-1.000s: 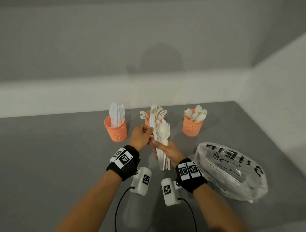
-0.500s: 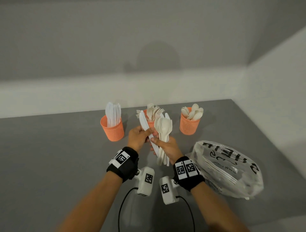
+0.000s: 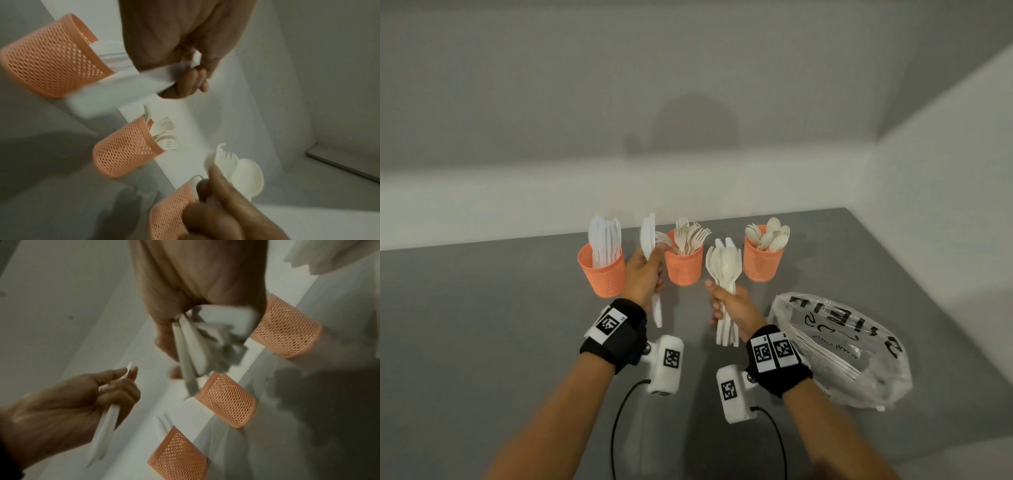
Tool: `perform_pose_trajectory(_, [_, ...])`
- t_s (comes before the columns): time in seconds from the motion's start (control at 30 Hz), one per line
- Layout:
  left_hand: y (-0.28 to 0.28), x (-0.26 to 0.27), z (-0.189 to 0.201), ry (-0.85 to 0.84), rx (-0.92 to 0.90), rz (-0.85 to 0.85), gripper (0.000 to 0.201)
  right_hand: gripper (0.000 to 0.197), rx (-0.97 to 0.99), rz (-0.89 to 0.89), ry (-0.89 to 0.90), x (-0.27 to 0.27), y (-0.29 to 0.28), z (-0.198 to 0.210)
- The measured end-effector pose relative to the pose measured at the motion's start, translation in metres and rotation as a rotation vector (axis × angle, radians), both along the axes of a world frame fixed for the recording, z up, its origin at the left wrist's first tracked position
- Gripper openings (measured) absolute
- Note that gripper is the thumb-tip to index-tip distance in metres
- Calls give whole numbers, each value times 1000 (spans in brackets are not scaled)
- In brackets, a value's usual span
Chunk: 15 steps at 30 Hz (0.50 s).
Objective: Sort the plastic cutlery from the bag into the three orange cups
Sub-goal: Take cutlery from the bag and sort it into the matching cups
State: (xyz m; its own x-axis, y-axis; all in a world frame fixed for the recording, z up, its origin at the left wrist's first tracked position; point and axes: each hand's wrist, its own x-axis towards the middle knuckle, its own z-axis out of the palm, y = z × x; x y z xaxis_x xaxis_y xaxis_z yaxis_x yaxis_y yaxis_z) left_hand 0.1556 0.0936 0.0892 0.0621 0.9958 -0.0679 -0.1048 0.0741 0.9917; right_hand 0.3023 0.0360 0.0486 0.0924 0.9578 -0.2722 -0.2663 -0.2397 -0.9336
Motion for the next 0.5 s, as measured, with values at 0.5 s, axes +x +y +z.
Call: perform_pose_trajectory(0.5, [-17, 20, -7, 262, -81, -215, 30, 7, -84, 343, -91, -26, -7, 8])
